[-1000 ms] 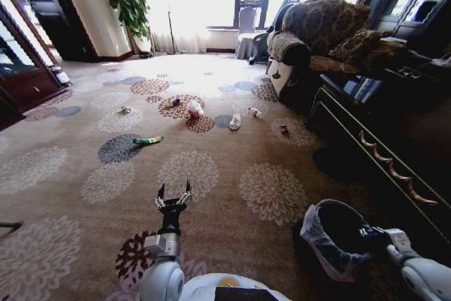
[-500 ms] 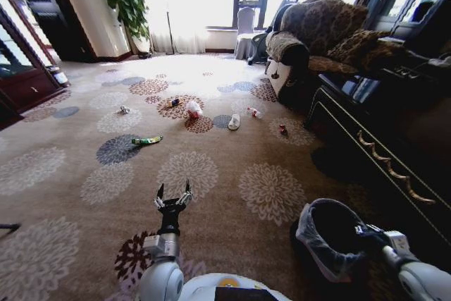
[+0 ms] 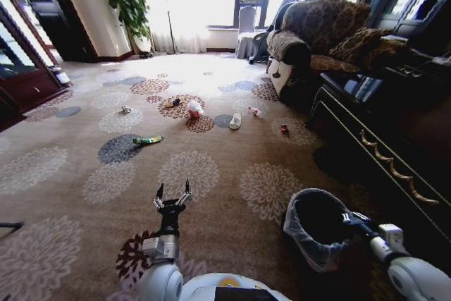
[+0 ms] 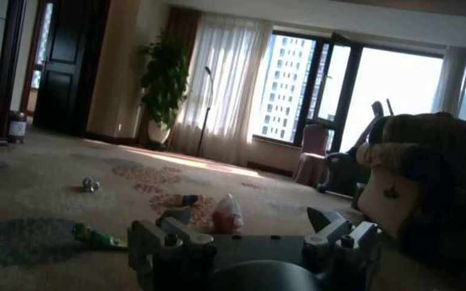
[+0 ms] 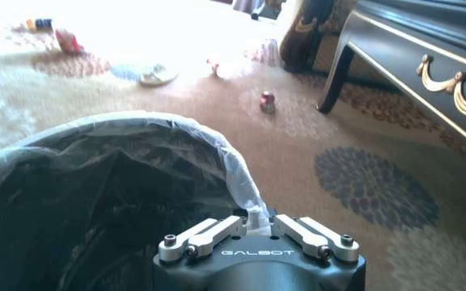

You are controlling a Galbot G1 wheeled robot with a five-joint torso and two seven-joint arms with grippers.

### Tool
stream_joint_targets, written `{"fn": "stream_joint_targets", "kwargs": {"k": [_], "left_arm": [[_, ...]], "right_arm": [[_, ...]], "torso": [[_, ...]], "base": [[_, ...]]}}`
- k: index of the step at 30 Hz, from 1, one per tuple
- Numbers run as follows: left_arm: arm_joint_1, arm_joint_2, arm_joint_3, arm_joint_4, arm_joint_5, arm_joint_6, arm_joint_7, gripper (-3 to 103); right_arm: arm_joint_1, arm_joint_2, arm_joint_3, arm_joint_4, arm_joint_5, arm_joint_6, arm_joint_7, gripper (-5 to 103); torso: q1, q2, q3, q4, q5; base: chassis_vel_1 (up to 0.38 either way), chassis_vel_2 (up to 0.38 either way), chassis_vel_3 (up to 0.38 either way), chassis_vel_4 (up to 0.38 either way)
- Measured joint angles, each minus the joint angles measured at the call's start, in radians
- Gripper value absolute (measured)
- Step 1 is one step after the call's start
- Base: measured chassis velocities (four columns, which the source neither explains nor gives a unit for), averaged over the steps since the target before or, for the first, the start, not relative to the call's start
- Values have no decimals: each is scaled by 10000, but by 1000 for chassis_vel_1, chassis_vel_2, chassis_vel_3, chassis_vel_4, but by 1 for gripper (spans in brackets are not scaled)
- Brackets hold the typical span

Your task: Pick up the trash from the ground and place it into the trash bin.

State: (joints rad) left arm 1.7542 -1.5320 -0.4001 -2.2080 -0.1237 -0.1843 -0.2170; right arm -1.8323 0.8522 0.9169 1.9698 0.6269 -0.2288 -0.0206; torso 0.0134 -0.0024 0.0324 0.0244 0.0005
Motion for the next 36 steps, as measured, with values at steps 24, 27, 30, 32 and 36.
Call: {"fn": "stream_joint_targets", "kwargs": {"k": [24,27,30,32,36], "left_arm": [[1466,-186,-254,-802,1209,-309,173,98],[1538,-180,-239,-797,1256,-416,175,98],[1589,-122,-312,-731,1272,-483,108,98],[1590,-93,-379,-674,1295,-475,-54,98],[1550,51,-649,-455,1261,-362,-671,95]], "right_arm": [[1732,3895,-1114,2746,-1123,2295,21,0],[1556,4058,-1116,2746,-1276,2482,25,0],[1357,4160,-1119,2816,-1306,2604,24,0],[1302,4192,-1119,2857,-1307,2647,25,0],[1149,4250,-1088,2949,-1290,2807,21,0]], "torso": [[0,3,-3,-1,-5],[0,3,-2,-5,-5],[0,3,-3,-6,-3],[-1,3,-3,-6,-5],[-2,4,-3,-1,-6]], "base": [[0,0,0,0],[0,0,0,0],[0,0,0,0],[-32,23,22,-15],[-89,71,76,-83]]}}
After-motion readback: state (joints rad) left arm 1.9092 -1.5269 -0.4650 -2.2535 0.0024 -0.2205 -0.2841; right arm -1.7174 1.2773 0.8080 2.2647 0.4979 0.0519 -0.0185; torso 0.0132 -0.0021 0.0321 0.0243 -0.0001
